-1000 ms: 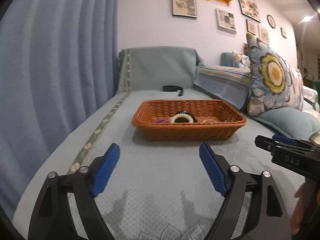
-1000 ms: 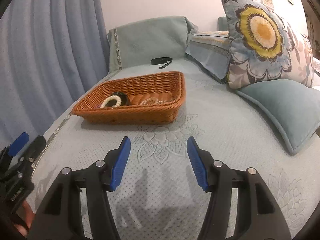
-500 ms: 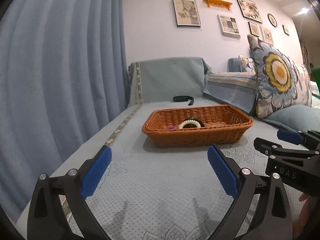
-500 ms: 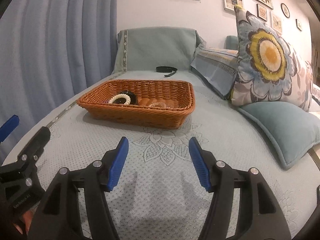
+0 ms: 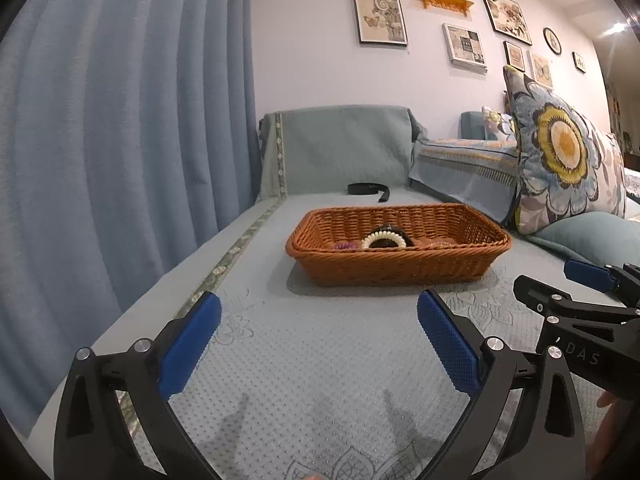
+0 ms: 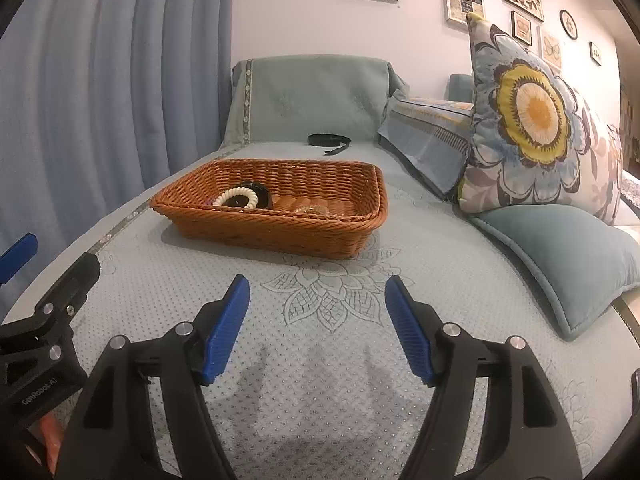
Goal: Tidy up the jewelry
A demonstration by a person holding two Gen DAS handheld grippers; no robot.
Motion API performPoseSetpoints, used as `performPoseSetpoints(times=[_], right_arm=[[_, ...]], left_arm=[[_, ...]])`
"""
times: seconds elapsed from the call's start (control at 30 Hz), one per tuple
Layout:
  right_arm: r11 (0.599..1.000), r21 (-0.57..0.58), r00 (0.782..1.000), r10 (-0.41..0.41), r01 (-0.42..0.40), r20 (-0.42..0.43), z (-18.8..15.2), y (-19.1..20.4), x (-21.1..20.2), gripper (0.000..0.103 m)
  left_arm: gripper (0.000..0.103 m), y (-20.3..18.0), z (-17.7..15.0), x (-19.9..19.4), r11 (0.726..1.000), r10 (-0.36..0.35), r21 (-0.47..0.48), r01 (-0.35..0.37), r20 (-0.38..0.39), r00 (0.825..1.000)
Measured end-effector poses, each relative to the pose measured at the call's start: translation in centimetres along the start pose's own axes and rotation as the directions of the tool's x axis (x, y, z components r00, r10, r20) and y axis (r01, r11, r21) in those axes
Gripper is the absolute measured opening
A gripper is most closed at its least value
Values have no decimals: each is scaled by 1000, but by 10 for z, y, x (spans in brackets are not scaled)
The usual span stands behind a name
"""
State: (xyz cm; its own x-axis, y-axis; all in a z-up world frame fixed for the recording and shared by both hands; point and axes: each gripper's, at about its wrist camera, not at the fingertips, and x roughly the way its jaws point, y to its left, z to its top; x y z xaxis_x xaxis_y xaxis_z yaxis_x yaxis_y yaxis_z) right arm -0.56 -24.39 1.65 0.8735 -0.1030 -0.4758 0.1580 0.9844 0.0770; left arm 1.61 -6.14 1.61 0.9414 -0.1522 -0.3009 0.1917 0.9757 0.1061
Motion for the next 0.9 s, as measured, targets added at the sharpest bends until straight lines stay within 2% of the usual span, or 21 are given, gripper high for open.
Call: performPoseSetpoints(times=[0.67, 0.9], right_arm=[[1000, 5, 1000, 15, -15, -3, -1, -2, 0, 69], [1000, 9, 1000, 15, -15, -6, -1, -2, 0, 72]], left_arm=[[95, -3, 0, 5, 1000, 0, -5, 0, -25, 1000], [95, -4, -1, 8, 1000, 0, -7, 0, -38, 999]])
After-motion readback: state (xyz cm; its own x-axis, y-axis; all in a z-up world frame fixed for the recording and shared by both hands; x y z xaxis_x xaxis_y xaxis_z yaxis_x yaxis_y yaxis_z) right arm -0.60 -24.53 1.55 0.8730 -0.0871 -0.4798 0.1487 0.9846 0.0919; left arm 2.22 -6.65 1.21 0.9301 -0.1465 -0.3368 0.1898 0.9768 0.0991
